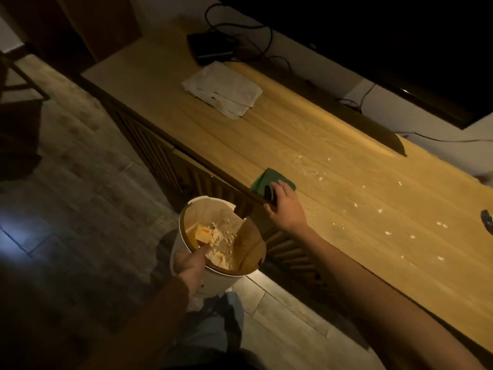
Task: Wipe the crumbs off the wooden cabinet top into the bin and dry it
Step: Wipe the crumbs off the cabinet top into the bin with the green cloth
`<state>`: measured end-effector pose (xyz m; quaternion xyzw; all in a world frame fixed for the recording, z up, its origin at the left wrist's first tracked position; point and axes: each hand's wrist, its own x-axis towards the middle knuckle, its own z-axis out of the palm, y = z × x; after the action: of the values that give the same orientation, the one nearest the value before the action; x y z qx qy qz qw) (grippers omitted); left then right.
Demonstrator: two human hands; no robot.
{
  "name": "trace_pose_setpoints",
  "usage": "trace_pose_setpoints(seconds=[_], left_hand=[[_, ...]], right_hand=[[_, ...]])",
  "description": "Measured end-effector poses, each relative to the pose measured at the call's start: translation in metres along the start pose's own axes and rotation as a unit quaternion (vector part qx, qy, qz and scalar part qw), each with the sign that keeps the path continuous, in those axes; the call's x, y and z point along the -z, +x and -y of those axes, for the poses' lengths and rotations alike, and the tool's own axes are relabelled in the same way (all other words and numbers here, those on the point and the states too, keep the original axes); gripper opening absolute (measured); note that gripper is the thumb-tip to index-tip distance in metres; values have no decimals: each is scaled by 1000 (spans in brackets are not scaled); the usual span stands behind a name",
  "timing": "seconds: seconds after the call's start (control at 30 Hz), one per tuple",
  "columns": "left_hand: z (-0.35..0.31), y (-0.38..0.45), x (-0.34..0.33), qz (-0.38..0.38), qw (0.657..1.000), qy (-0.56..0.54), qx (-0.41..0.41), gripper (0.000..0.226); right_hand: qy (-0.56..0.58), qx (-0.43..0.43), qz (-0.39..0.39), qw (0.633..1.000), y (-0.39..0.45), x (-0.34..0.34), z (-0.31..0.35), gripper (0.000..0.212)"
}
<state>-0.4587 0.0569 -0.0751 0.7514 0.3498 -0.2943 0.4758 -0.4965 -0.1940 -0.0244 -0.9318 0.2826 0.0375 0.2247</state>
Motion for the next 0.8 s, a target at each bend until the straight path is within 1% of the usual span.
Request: trace_pose_setpoints(seconds=[0.07, 0.1, 0.13, 0.17, 0.23, 0.3, 0.37, 0.43, 0.57, 0.7, 0.8], left_hand=[[-5, 11, -3, 3, 1000, 2, -7, 43], [-5, 16, -4, 0, 1000, 12, -11, 45], [-5, 21, -5, -7, 999, 37, -19, 47], [-6, 24, -7, -15, 997, 66, -24, 48], [-8, 30, -12, -34, 994, 97, -28, 49], [-9, 34, -16, -43, 995, 84, -12, 47], [-9, 35, -20, -54, 997, 51, 0, 38], [-9, 36, -23, -64, 997, 48, 2, 29], [-5, 38, -29, -84, 994, 69, 3, 26], [-4, 36, -34, -69, 996, 47, -12, 36], [-7, 39, -34, -54, 996, 67, 3, 45]], right_hand=[[-74, 20, 56, 995, 28, -5, -2, 80], [-96, 23, 81, 992, 36, -9, -3, 82], [-107, 27, 90, 990, 41, -13, -4, 83], [-109, 31, 83, 990, 44, -16, -6, 82], [-92, 42, 43, 994, 44, -21, -9, 77], [-75, 53, 13, 996, 39, -24, -12, 71], [-66, 63, -1, 996, 37, -25, -17, 69], [-50, 73, -10, 996, 36, -23, -19, 70], [-29, 102, 10, 994, 35, -21, -20, 78], [5, 145, 29, 989, 39, -17, -27, 78], [26, 186, 50, 981, 44, -13, -34, 77]])
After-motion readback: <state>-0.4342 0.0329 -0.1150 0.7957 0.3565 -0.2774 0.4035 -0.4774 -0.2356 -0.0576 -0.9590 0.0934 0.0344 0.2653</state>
